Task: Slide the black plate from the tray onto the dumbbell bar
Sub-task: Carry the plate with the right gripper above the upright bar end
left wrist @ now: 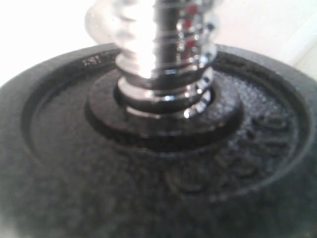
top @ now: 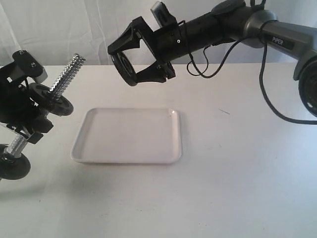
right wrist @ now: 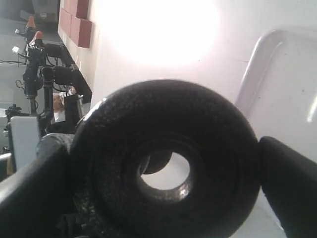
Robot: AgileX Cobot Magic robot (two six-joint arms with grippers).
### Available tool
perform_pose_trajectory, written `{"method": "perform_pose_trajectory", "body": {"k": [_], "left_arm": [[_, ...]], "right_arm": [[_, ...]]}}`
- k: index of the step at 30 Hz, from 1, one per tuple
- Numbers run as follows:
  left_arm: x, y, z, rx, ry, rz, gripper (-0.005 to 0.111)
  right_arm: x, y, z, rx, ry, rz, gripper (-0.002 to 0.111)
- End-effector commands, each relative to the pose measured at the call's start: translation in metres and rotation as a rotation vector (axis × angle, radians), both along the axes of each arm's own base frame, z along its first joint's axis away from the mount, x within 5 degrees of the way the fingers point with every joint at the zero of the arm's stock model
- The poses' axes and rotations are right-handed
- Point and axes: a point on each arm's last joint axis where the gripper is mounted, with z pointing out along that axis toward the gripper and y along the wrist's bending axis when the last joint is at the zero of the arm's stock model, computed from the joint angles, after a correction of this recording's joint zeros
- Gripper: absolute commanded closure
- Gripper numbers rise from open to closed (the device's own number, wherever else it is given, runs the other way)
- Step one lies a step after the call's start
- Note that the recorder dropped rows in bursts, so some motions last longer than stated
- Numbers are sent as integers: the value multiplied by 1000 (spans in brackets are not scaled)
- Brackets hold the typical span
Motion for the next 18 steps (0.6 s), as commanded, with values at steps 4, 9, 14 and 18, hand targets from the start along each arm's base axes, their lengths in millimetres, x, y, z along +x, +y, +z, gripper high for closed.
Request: {"method": "perform_pose_trajectory", "body": {"k": [4, 9, 14, 18], "left_arm": [[0, -2, 29, -78, -107, 43, 107], [0, -3, 30, -90, -107, 45, 107], [-2, -7, 31, -118, -111, 2, 107], [-2, -8, 31, -123, -108, -12, 107]], "right_arm": [[-19, -4, 70, 138, -104, 5, 108], [-33, 5, 87, 146, -140, 36, 108], [-43, 23, 82, 96, -153, 85, 108], [-50, 34, 79, 73, -159, 118, 108]]}}
